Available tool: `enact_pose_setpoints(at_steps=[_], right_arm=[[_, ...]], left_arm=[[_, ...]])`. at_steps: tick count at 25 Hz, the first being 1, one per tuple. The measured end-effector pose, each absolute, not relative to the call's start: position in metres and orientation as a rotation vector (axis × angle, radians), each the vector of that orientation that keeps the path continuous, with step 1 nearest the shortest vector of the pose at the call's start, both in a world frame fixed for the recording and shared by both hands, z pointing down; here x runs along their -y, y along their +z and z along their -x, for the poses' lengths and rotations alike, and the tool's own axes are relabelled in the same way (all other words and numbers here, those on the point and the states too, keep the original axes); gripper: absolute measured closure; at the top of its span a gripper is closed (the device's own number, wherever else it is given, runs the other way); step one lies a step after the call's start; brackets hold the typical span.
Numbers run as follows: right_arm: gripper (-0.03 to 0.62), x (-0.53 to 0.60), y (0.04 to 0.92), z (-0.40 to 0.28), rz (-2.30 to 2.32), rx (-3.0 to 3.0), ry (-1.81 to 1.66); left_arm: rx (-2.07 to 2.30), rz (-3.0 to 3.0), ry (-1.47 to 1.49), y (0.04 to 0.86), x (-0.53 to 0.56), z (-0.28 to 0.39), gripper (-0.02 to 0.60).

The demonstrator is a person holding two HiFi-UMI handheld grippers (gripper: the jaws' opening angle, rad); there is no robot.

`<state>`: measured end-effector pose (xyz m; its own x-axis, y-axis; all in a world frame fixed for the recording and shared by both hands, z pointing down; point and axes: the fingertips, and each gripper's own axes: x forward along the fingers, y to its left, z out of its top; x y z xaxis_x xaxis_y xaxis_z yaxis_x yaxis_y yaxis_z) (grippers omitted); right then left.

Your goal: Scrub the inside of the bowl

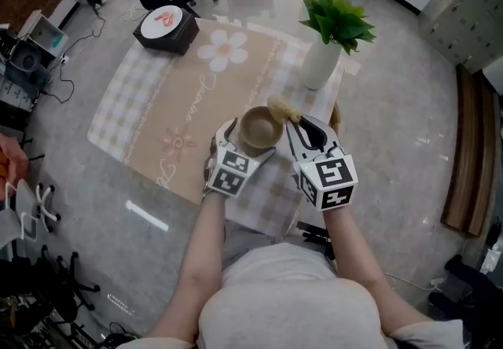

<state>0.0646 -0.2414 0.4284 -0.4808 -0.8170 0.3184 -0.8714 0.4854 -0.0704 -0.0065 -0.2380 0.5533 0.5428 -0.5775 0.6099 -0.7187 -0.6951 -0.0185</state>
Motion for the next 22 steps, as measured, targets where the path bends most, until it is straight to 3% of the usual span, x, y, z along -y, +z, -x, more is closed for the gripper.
enact_pose_setpoints(at_steps=[22], right_arm=[[0.53,0.26,0.452,-0.041,-1.346,2.412,0.332]], left_arm=[[0.929,-2.626,0.973,0.572,0.247,-0.004,0.064]])
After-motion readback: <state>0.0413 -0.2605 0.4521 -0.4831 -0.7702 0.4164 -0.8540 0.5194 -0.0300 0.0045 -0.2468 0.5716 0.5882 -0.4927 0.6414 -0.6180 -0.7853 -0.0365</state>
